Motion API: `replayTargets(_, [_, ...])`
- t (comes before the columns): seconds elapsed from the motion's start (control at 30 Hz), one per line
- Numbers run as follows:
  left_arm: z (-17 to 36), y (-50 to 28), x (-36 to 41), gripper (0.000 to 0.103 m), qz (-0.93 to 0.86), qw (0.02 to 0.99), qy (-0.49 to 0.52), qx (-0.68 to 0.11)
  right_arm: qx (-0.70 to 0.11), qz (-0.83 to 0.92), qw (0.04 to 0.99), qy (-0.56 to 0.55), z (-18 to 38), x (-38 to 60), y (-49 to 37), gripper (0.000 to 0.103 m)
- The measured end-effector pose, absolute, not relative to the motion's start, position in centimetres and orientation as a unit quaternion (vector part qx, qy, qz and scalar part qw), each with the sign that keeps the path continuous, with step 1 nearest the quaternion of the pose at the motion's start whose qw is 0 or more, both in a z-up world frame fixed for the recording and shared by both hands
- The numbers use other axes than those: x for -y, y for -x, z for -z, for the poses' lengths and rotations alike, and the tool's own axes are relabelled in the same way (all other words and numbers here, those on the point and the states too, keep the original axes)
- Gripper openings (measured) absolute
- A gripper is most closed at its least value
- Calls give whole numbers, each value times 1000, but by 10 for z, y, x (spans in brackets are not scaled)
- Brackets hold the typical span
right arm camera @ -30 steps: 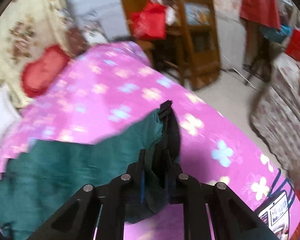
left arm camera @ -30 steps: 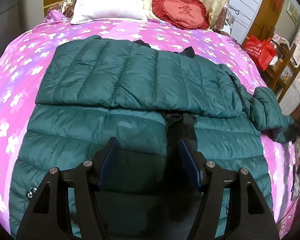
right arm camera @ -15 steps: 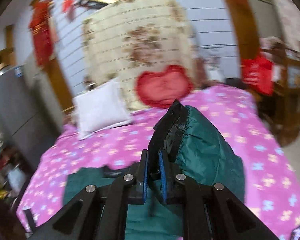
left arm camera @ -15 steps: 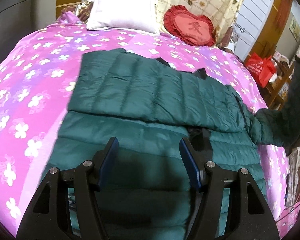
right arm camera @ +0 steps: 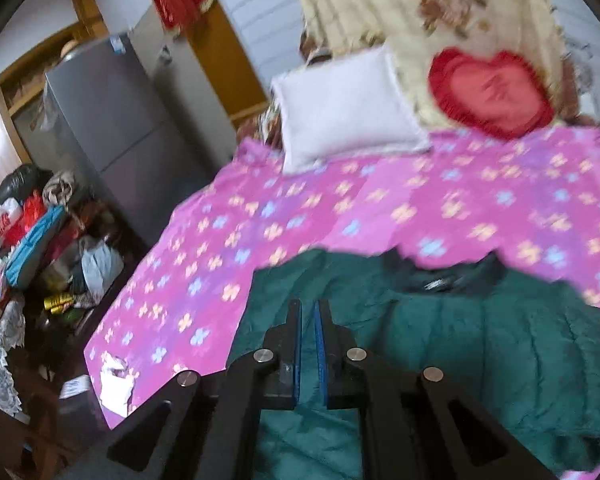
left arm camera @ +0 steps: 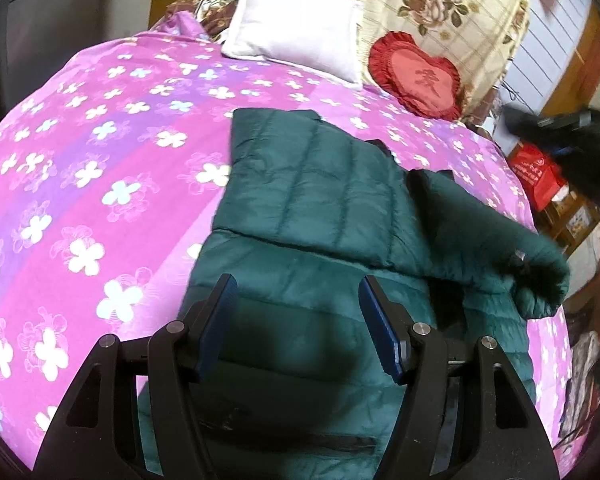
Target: Fold large clothes
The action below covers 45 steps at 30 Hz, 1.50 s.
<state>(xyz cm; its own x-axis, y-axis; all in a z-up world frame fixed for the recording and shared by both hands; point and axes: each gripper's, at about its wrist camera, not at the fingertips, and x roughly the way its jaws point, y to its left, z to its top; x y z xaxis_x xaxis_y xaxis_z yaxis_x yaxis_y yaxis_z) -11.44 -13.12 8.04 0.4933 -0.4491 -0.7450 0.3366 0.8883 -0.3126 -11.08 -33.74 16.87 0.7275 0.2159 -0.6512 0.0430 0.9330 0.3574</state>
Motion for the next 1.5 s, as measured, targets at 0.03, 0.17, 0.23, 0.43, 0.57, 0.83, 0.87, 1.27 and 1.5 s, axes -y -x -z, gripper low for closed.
replayTargets(0.03, [-78, 112, 129, 63, 226, 861, 65, -452, -375, -52, 907, -184, -153, 331, 101, 6])
replayTargets(0.17, [-75, 106, 125, 63, 222, 859, 68, -457, -423, -35, 882, -204, -110, 331, 75, 6])
replayTargets(0.23, [-77, 105, 124, 63, 227, 859, 73, -452, -423, -39, 880, -214, -109, 338, 80, 6])
replayTargets(0.43, [-89, 101, 145, 64, 268, 851, 97, -442, -392, 5, 901, -188, -142, 379, 125, 60])
replayTargets(0.57, [-98, 97, 177, 73, 303, 838, 113, -439, -391, 42, 902, -179, -151, 409, 154, 62])
replayTargets(0.83, [-86, 65, 272, 74, 308, 806, 81, -499, -374, 88, 898, -213, -167, 470, 213, 63])
replayTargets(0.87, [-82, 63, 279, 74, 308, 804, 79, -502, -371, 93, 899, -214, -169, 475, 218, 63])
replayTargets(1.27, [-148, 70, 246, 7, 339, 856, 38, -388, -363, 145, 891, -230, -167, 517, 239, 68])
replayTargets(1.5, [-111, 45, 179, 7, 250, 881, 23, -401, -412, 120, 877, -218, -113, 484, 193, 68])
